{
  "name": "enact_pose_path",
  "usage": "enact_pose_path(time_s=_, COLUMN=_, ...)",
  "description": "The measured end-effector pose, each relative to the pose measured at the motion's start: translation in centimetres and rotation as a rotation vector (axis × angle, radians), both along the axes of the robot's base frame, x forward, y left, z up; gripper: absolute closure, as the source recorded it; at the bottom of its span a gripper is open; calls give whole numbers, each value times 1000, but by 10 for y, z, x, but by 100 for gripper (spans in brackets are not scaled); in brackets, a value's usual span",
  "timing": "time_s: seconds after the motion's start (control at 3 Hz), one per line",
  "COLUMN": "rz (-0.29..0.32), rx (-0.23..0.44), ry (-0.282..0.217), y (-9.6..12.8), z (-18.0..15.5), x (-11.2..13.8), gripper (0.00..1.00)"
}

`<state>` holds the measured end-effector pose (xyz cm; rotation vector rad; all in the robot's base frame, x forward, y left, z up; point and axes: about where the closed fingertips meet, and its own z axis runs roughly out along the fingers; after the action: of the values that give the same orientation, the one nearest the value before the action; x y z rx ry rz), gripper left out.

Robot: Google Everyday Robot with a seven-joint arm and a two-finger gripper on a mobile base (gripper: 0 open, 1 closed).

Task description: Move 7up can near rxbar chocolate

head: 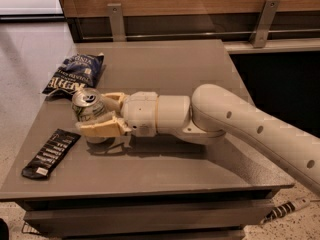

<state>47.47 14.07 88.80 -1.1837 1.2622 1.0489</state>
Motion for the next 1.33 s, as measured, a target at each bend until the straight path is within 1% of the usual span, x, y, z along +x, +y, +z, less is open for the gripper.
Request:
enact_pose_path(time_s=0.33, rz=47, rx=8, ry=17, y=8, z=-10, x=-8, gripper=100)
enact_pose_path(time_s=0.67, rz=65, rx=-21, ry=46, y=11, z=-20, x=-14, gripper=83)
enact_pose_path(time_s=1.33, rz=73, rx=-23, ry=45, y=14, z=-20, x=-17, gripper=37)
